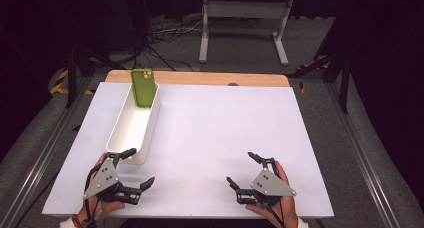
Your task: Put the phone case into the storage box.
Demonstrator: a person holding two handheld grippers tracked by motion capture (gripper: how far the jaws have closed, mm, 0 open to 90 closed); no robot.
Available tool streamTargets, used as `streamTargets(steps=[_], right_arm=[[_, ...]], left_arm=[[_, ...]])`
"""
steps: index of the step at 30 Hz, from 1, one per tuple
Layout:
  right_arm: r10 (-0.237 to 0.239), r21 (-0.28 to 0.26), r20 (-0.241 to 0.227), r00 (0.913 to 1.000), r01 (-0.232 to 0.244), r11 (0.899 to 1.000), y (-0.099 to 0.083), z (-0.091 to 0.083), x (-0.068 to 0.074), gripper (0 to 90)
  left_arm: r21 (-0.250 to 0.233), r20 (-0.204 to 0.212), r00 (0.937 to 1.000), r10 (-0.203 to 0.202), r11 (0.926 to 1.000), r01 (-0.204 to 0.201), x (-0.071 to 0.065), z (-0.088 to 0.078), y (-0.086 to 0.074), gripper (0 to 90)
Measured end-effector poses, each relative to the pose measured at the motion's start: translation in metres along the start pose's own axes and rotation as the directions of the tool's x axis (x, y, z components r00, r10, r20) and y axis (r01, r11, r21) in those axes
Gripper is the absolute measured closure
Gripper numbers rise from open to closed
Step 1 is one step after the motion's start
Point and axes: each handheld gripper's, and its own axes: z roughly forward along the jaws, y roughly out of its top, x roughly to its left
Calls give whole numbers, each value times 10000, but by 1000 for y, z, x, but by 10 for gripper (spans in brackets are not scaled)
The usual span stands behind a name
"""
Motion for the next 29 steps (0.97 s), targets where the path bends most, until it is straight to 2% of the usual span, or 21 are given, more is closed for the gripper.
streamTargets(steps=[12, 18, 20, 29], right_arm=[[-133, 206, -13, 9999, 133, 9997, -2, 2, 2, 120], [5, 126, 28, 10000, -5, 9999, -2, 1, -1, 121], [-33, 178, 58, 10000, 32, 9998, -2, 1, 0, 121], [46, 128, 90, 9999, -47, 9999, -2, 1, -1, 123]], left_arm=[[54, 89, 9999, 96, 9999, -97, -1, 4, 0, 28], [92, 77, 10000, 20, 10000, -21, 0, 5, 0, 29], [112, 55, 9999, 142, 9998, -143, 0, 4, 1, 29], [157, 55, 10000, 4, 9999, -4, 0, 6, 0, 30]])
